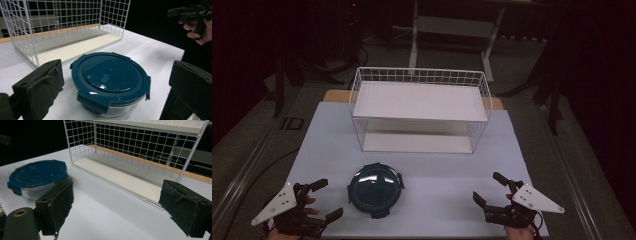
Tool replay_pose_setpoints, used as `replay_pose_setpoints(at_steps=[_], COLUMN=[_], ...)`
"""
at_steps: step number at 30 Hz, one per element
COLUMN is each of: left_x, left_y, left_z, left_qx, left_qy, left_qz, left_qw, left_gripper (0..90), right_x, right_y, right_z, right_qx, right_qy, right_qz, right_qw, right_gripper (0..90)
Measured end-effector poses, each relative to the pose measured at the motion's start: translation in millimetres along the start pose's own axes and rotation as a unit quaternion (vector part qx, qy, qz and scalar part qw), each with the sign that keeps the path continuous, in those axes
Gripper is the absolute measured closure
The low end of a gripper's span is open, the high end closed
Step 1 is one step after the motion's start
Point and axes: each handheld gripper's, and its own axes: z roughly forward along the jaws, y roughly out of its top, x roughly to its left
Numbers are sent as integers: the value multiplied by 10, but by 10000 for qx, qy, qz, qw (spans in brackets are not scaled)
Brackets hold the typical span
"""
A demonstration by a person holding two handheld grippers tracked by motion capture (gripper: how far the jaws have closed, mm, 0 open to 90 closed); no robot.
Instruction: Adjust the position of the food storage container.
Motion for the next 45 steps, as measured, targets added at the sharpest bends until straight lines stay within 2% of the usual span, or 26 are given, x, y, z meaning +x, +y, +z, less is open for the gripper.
replay_pose_setpoints(at_steps=[6, 7, 11, 12, 13, 14, 15, 17, 19, 20, 21, 22, 24, 26, 27, 28, 29, 30, 31, 32, 33, 35, 38, 40, 45], left_x=[-29, -68, -79, -43, -43, -4, -4, 140, 216, 216, 290, 290, 391, 449, 449, 484, 488, 488, 490, 484, 484, 477, 459, 454, 409], left_y=[32, 109, 202, 264, 264, 320, 320, 358, 351, 351, 318, 318, 228, 157, 157, 96, 71, 71, 31, 11, 11, -27, -80, -94, -126], left_z=[8, 5, -35, -65, -65, -105, -105, -146, -153, -153, -151, -151, -126, -98, -98, -55, -29, -29, 34, 69, 69, 142, 247, 284, 353], left_qx=[-6, 28, 18, 135, 135, 380, 380, 636, 866, 866, 1090, 1090, 1382, 1533, 1533, 1695, 1767, 1767, 1964, 2058, 2058, 2290, 2565, 2634, 2660], left_qy=[-74, -211, -280, -282, -282, -108, -108, -198, -91, -91, -60, -60, -103, -95, -95, -102, -89, -89, -111, -93, -93, -87, -12, -2, -121], left_qz=[-39, -176, -137, -163, -163, -107, -107, -270, -194, -194, -163, -163, -228, -288, -288, -331, -310, -310, -325, -305, -305, -337, -193, -166, -146], left_qw=[10000, 9996, 9995, 9994, 9994, 9992, 9992, 9974, 9960, 9960, 9939, 9939, 9901, 9877, 9877, 9849, 9837, 9837, 9799, 9781, 9781, 9728, 9664, 9645, 9638], left_gripper=[0, 0, 0, 0, 0, 0, 0, 0, 0, 9, 54, 101, 207, 345, 394, 468, 511, 557, 590, 620, 657, 725, 825, 871, 896], right_x=[19, 15, 1, -1, -1, -4, -3, 2, 4, 6, 7, 6, 5, 5, 6, 7, 7, 6, 6, 4, 4, -2, -2, 0, -10], right_y=[35, 48, 59, 63, 63, 75, 82, 93, 100, 100, 100, 98, 93, 86, 84, 81, 78, 74, 72, 69, 65, 57, 49, 44, 31], right_z=[-29, -36, -33, -30, -30, -27, -25, -22, -19, -18, -16, -13, -5, 3, 7, 11, 13, 15, 15, 17, 17, 24, 30, 31, 33], right_qx=[-71, -104, -118, -126, -126, -158, -156, -186, -185, -185, -187, -196, -173, -152, -141, -134, -122, -113, -105, -107, -96, -93, -61, -48, -41], right_qy=[-14, 9, 33, 58, 58, 99, 127, 134, 146, 150, 162, 182, 204, 229, 233, 237, 238, 240, 248, 250, 246, 274, 289, 284, 283], right_qz=[14, 55, 163, 212, 212, 255, 275, 281, 261, 259, 264, 268, 263, 271, 280, 277, 273, 272, 285, 277, 285, 297, 317, 305, 316], right_qw=[10000, 9999, 9998, 9997, 9997, 9995, 9994, 9993, 9994, 9994, 9993, 9993, 9993, 9993, 9992, 9992, 9993, 9993, 9992, 9992, 9992, 9991, 9991, 9991, 9991], right_gripper=[119, 120, 119, 119, 119, 119, 119, 120, 119, 119, 119, 119, 119, 119, 120, 120, 119, 120, 119, 119, 120, 120, 120, 120, 121])
